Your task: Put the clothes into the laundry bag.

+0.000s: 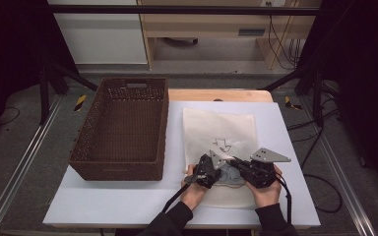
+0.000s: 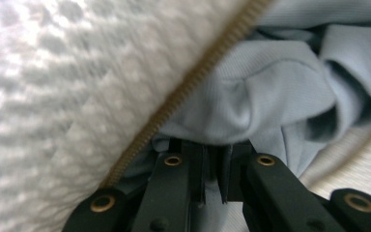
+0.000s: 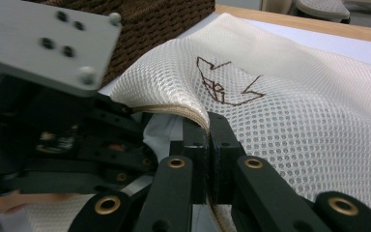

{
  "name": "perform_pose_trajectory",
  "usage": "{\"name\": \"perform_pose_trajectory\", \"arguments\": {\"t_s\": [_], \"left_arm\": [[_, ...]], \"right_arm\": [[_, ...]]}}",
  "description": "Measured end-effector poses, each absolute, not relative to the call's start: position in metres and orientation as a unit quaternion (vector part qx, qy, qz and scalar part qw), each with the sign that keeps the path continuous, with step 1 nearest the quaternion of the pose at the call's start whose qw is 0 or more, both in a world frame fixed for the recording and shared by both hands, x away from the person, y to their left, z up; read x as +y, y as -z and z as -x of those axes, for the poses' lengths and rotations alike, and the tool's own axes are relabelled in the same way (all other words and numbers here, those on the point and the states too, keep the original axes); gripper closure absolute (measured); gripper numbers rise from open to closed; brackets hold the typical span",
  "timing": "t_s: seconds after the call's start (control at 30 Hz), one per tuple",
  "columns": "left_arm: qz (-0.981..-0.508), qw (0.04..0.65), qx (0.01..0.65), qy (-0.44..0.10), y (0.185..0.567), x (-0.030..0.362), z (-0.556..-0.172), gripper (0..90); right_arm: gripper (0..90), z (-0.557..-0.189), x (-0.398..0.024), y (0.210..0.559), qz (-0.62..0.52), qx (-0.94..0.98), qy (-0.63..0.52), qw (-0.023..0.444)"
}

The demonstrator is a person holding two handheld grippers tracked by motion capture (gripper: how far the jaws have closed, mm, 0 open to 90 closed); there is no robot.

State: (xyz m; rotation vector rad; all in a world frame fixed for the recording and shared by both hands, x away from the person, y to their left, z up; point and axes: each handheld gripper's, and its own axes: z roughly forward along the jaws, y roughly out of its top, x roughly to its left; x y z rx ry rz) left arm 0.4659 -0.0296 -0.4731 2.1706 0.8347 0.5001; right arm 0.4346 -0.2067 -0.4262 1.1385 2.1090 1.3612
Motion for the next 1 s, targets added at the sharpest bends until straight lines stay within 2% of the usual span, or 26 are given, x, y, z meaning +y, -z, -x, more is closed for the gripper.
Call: {"name": "perform_pose_trajectory", "arguments": {"t_s": [0.13, 0.27, 0.33, 0.43, 0.57, 0.63, 0.83, 0.9, 1.0], "left_arm": [[-0.847, 0.380, 0.321, -0.185, 0.472, -0.027, -0.467, 80.1], [-0.852, 0.405, 0.294, -0.151, 0.465, -0.017, -0.454, 61.0], [-0.852, 0.414, 0.286, -0.144, 0.461, -0.011, -0.446, 55.9], [-0.853, 0.427, 0.269, -0.131, 0.453, -0.002, -0.435, 52.2], [-0.857, 0.437, 0.246, -0.115, 0.445, -0.002, -0.425, 52.1], [-0.866, 0.431, 0.228, -0.110, 0.446, -0.008, -0.421, 56.5], [-0.886, 0.383, 0.232, -0.118, 0.469, -0.029, -0.436, 81.7], [-0.883, 0.381, 0.245, -0.120, 0.473, -0.031, -0.444, 86.0], [-0.878, 0.381, 0.259, -0.130, 0.473, -0.034, -0.454, 87.2]], "right_arm": [[87.9, -0.436, -0.206, 0.428, -0.409, 0.751, -0.480, 0.196], [87.8, -0.436, -0.206, 0.429, -0.409, 0.753, -0.477, 0.196], [87.8, -0.437, -0.206, 0.429, -0.409, 0.752, -0.477, 0.197], [87.8, -0.436, -0.207, 0.428, -0.410, 0.750, -0.480, 0.199], [87.7, -0.436, -0.207, 0.428, -0.410, 0.748, -0.481, 0.201], [87.7, -0.436, -0.208, 0.427, -0.410, 0.749, -0.481, 0.201], [87.8, -0.436, -0.208, 0.427, -0.411, 0.749, -0.480, 0.200], [87.8, -0.436, -0.208, 0.427, -0.413, 0.749, -0.479, 0.197], [87.9, -0.436, -0.208, 0.427, -0.413, 0.750, -0.478, 0.196]]}}
